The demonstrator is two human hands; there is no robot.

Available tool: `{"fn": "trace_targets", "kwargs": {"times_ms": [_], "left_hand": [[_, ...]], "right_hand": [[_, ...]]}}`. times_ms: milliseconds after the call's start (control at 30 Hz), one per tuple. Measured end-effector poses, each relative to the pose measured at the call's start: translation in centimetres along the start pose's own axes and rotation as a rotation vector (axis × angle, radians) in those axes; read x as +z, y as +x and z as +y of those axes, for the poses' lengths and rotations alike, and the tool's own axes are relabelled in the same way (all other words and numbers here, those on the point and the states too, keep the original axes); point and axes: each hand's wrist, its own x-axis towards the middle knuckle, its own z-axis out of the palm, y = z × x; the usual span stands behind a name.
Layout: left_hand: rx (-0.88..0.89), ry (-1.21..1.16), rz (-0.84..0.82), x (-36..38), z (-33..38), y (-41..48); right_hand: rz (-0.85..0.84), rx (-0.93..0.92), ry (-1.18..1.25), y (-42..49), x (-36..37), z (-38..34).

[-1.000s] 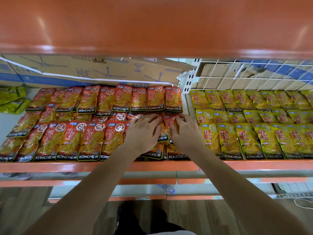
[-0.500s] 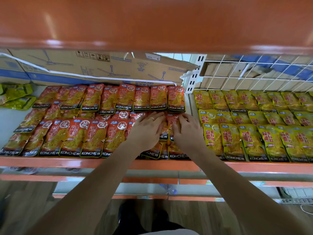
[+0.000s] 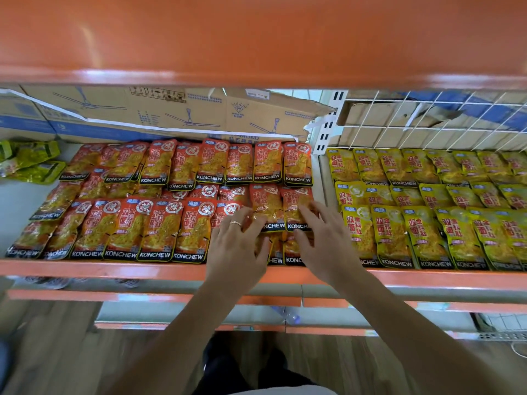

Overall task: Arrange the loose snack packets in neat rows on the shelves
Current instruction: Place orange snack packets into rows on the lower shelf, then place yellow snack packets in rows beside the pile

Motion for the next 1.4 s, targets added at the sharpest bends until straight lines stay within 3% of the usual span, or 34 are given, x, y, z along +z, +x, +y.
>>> {"fn": "trace_targets", "kwargs": {"times_ms": [333, 600, 933, 1133, 1400], "left_hand": [[-0.065, -0.005, 0.074, 0.7, 0.5, -0.4], [-0.116, -0.042, -0.032, 0.9, 1.0, 0.1], [-0.121, -0.022, -0.006, -0.1, 1.5, 1.0], [0.065, 0.092, -0.073, -0.2, 1.4, 3.0], [0.07, 0.117, -0.114, 0.0, 1.2, 3.5]], "right_hand": [[0.026, -0.035, 0.054, -0.9, 0.9, 0.3], [0.041, -0.039, 0.066, -1.3, 1.2, 0.2], [0.051, -0.033, 0.083, -1.3, 1.2, 0.2], [-0.005, -0.092, 0.003, 0.1, 0.6, 0.4], [-0.07, -0.101, -0.035, 0.3, 0.4, 0.5]]}}
